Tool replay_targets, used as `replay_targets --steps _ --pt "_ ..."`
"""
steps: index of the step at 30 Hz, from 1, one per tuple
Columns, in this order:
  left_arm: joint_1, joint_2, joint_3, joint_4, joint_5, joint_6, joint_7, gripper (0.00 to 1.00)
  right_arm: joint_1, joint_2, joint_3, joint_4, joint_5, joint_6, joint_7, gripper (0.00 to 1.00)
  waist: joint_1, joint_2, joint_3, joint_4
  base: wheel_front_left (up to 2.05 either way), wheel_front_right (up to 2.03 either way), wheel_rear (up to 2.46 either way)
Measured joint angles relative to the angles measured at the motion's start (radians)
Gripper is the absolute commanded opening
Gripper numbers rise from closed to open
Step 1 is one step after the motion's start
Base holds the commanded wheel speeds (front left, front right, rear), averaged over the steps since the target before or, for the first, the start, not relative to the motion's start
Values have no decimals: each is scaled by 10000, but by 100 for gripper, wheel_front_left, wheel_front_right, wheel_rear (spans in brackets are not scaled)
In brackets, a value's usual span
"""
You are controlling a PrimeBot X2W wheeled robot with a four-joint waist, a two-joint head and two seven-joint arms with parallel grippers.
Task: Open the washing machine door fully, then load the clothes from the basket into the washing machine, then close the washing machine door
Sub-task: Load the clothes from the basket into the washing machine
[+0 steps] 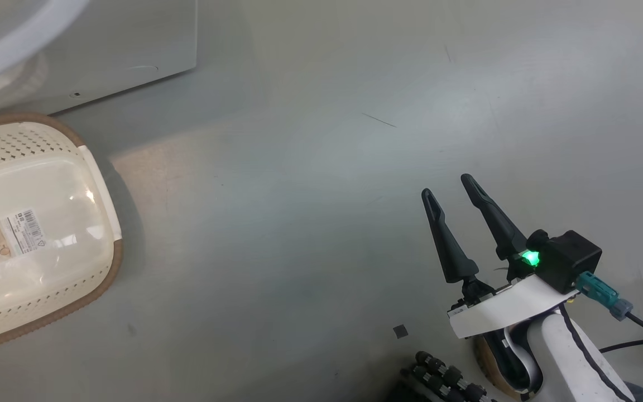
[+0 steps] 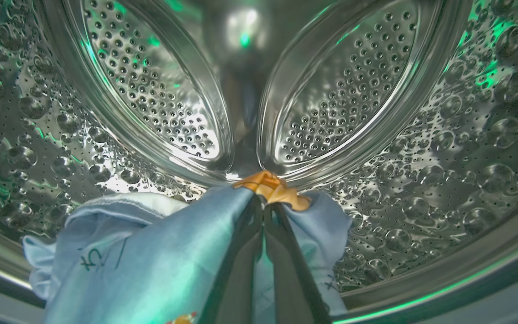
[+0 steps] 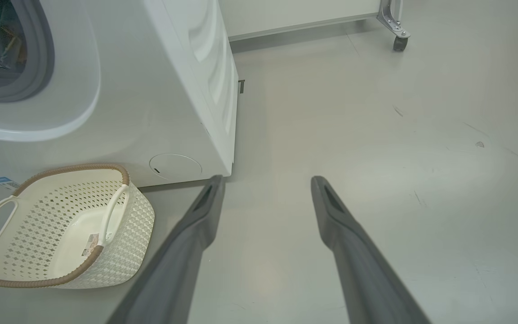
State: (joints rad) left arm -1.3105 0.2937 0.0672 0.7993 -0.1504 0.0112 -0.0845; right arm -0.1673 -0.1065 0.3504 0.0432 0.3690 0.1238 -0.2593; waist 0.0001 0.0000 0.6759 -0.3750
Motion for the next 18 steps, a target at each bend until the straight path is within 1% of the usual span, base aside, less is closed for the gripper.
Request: replay_targets --steps 5,10,13,16,18 --pt "-206 33 50 165 0 0 -405 0 0 12 59 -4 10 0 0 100 0 0 51 -9 0 0 0" --pt "-331 104 167 393 -31 0 -537 0 0 17 79 -40 12 0 -2 100 0 0 58 -55 0 0 0" --pt "-412 115 497 466 -395 0 -865 0 3 17 96 -52 13 0 0 100 -1 0 60 -105 0 0 0" --pt "-736 153 872 355 -658 4 -1413 0 12 17 102 -90 21 0 0 100 0 0 79 -156 0 0 0" --pt "-931 282 803 307 -598 4 -1465 0 24 15 100 -105 23 0 0 100 -1 0 101 -189 0 0 0"
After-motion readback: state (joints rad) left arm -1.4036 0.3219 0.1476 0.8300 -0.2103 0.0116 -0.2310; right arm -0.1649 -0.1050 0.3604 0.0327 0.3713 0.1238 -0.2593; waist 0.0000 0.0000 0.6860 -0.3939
